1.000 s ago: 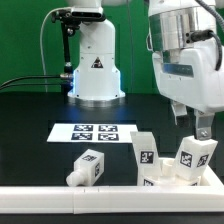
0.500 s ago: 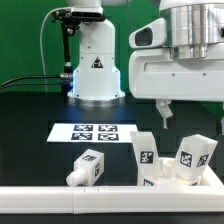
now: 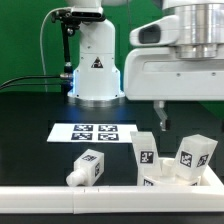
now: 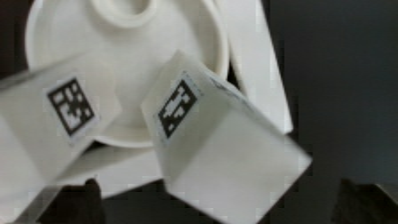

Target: Assemble stool

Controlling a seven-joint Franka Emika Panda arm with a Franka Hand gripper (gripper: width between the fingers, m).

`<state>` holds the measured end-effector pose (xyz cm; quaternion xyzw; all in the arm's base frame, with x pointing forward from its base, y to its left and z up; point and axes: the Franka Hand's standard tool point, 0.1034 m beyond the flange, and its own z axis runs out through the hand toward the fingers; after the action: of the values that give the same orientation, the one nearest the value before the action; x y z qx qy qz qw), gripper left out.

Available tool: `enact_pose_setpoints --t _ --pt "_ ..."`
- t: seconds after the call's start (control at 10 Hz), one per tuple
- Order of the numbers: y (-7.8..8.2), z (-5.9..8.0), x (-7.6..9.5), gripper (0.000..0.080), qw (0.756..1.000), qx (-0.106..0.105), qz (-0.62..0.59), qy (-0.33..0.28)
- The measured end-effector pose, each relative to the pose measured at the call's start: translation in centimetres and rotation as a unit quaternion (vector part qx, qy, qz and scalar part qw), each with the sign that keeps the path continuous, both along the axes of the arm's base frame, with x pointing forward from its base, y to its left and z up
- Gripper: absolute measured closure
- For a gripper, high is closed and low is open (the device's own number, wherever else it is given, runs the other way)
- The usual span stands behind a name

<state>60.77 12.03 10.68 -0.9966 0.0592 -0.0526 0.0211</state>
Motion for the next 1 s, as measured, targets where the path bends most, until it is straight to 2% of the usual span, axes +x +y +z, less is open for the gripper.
enact_pose_setpoints --t 0.2,0.3,0.5,0.6,0.7,0.8,1.0 --pt "0.4 -0.4 -0.5 0.015 0.987 -0.009 0.16 0.028" --pt "-0.2 0.1 0.0 0.015 0.984 -0.012 0.178 0.014" --pt "-0.7 0.0 -0.1 0.015 0.972 -0.027 0.234 0.015" --pt "-0.8 -0.1 -0.2 0.015 0.97 -0.03 0.241 0.017" --pt "-0.4 -0.8 -0.3 0.015 0.966 -0.037 0.255 0.033" --pt "-0.1 -1.3 -0.1 0.015 0.967 -0.036 0.248 0.043" --pt "-0.4 -2.4 -0.1 0.015 0.972 -0.038 0.227 0.053"
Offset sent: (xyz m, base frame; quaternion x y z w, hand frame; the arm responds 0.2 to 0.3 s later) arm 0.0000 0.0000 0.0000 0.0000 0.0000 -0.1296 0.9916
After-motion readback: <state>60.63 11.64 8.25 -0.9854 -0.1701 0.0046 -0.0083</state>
